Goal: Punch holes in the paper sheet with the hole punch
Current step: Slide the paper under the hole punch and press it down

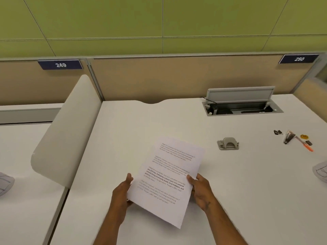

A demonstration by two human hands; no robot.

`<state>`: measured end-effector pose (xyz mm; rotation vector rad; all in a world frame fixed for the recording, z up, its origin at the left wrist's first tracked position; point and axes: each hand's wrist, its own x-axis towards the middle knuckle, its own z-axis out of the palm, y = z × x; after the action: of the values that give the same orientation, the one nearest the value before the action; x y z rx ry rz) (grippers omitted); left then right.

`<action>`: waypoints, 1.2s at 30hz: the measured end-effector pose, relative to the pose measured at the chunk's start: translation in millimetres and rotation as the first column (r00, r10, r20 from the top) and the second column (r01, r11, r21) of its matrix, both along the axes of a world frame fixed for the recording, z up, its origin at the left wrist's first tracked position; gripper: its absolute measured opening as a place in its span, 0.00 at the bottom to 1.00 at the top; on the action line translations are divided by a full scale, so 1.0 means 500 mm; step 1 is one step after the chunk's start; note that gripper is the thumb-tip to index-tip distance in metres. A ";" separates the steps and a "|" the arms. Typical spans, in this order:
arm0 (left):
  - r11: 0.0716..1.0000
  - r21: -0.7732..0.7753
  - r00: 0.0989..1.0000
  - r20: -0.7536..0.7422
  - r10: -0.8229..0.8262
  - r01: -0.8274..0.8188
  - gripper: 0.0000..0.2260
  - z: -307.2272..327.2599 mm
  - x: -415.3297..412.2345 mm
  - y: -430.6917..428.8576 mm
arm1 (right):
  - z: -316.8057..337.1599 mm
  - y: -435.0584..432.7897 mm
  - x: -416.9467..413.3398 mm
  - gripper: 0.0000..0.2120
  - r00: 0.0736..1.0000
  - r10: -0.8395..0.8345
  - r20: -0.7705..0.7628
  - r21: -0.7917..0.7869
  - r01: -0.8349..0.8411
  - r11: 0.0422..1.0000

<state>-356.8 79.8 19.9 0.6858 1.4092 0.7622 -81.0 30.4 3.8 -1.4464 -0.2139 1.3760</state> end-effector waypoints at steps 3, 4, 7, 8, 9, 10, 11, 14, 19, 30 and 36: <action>0.992 -0.059 0.981 0.154 0.121 -0.113 0.27 -0.003 0.051 -0.032 | 0.002 -0.017 0.030 0.11 0.997 -0.070 0.010 0.009 0.070 0.997; 0.992 -0.075 0.973 0.200 0.116 -0.103 0.27 -0.003 0.074 -0.045 | 0.002 -0.022 0.040 0.11 0.996 -0.092 0.009 0.013 0.092 0.996; 0.990 -0.118 0.953 0.282 0.111 -0.080 0.25 -0.003 0.159 -0.094 | 0.004 -0.043 0.070 0.12 0.986 -0.168 -0.023 0.035 0.168 0.985; 0.989 -0.124 0.943 0.310 0.119 -0.084 0.23 -0.002 0.191 -0.111 | 0.006 -0.051 0.079 0.12 0.982 -0.185 -0.028 0.043 0.186 0.982; 0.988 -0.121 0.931 0.342 0.128 -0.091 0.22 0.000 0.226 -0.128 | 0.009 -0.063 0.090 0.11 0.980 -0.196 -0.030 0.051 0.197 0.979; 0.988 -0.112 0.919 0.369 0.141 -0.106 0.20 0.001 0.256 -0.142 | 0.012 -0.073 0.098 0.11 0.979 -0.203 -0.033 0.058 0.205 0.977; 0.986 -0.104 0.910 0.382 0.162 -0.132 0.20 0.002 0.282 -0.153 | 0.013 -0.084 0.106 0.10 0.977 -0.210 -0.037 0.064 0.212 0.975; 0.968 -0.086 0.913 0.322 0.250 -0.234 0.18 -0.004 0.348 -0.185 | 0.018 -0.127 0.149 0.10 0.975 -0.216 -0.055 0.083 0.220 0.972; 0.970 0.007 0.948 0.213 0.238 -0.245 0.17 -0.019 0.416 -0.217 | 0.020 -0.199 0.264 0.14 0.980 -0.156 -0.122 0.112 0.169 0.979; 0.992 0.062 0.984 0.131 -0.117 0.110 0.17 -0.019 0.469 -0.242 | 0.047 -0.306 0.567 0.18 0.990 0.057 0.127 0.056 -0.064 0.996; 0.967 0.042 0.960 0.111 -0.255 0.252 0.20 -0.019 0.508 -0.221 | 0.038 -0.273 0.597 0.13 0.943 0.170 0.288 -0.014 -0.173 0.985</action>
<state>-102.7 -30.8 10.1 0.8138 1.1799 0.6092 217.7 -106.3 22.6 -1.6471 -0.5462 1.2931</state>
